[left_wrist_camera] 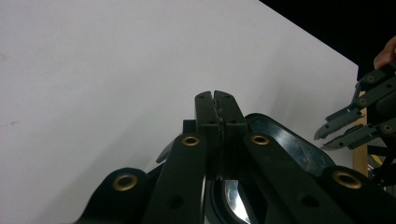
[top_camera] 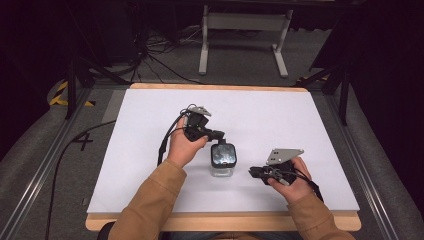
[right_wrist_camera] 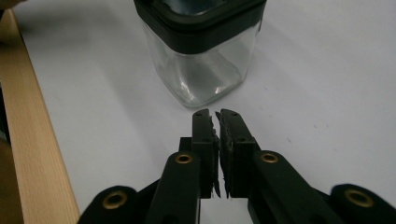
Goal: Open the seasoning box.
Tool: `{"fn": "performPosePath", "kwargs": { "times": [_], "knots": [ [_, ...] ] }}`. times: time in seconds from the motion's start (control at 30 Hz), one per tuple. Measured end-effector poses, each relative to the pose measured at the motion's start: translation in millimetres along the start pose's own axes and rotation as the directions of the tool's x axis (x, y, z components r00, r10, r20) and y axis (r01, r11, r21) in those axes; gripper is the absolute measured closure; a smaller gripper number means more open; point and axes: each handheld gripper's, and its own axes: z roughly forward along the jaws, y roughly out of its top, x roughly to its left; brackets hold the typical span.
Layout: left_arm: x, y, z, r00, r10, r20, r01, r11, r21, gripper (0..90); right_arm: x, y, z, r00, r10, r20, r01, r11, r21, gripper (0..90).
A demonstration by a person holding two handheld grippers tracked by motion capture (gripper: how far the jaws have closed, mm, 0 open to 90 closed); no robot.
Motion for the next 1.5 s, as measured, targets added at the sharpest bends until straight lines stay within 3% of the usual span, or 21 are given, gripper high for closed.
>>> {"fn": "performPosePath", "kwargs": {
  "times": [0.33, 0.8, 0.9, 1.0, 1.23, 1.27, 1.5],
  "knots": [
    [0.5, -0.5, 0.7, 1.0000, -0.002, -0.003, 0.002, 1.0000, -0.003, 89.8, 15.0, 14.9, 10.5, 0.9991, -0.031, -0.031, 0.028, 0.996, -0.082, 89.0],
    [-0.4, -0.7, 1.0, 0.9999, 0.000, -0.013, -0.001, 1.0000, -0.007, 89.8, 13.2, 25.5, 19.5, 0.9982, 0.017, -0.057, -0.027, 0.982, -0.185, 89.4],
    [-2.9, 0.0, -1.3, 0.9983, 0.005, -0.058, -0.006, 0.9999, -0.016, 84.1, 12.9, 25.6, 19.4, 0.9980, 0.019, -0.061, -0.030, 0.982, -0.189, 89.4],
    [-7.3, 2.0, -12.0, 0.9985, 0.010, -0.054, -0.013, 0.9984, -0.056, 83.5, 13.2, 26.1, 18.1, 0.9982, 0.016, -0.057, -0.026, 0.981, -0.192, 89.4],
    [-19.5, -1.0, -41.3, 0.9990, 0.018, -0.040, -0.021, 0.9971, -0.073, 85.2, 10.6, 32.7, 14.2, 0.9987, 0.000, -0.051, -0.011, 0.976, -0.216, 89.3],
    [-24.2, -4.6, -54.5, 0.9992, 0.039, -0.012, -0.040, 0.9962, -0.078, 85.6, 10.2, 34.4, 13.9, 0.9987, -0.002, -0.050, -0.009, 0.976, -0.220, 89.4],
    [-41.1, -17.3, -79.0, 0.9974, 0.072, 0.000, -0.072, 0.9967, -0.037, 88.3, 6.7, 44.3, 12.8, 0.9984, -0.020, -0.052, 0.006, 0.969, -0.247, 89.4]
  ]
}}
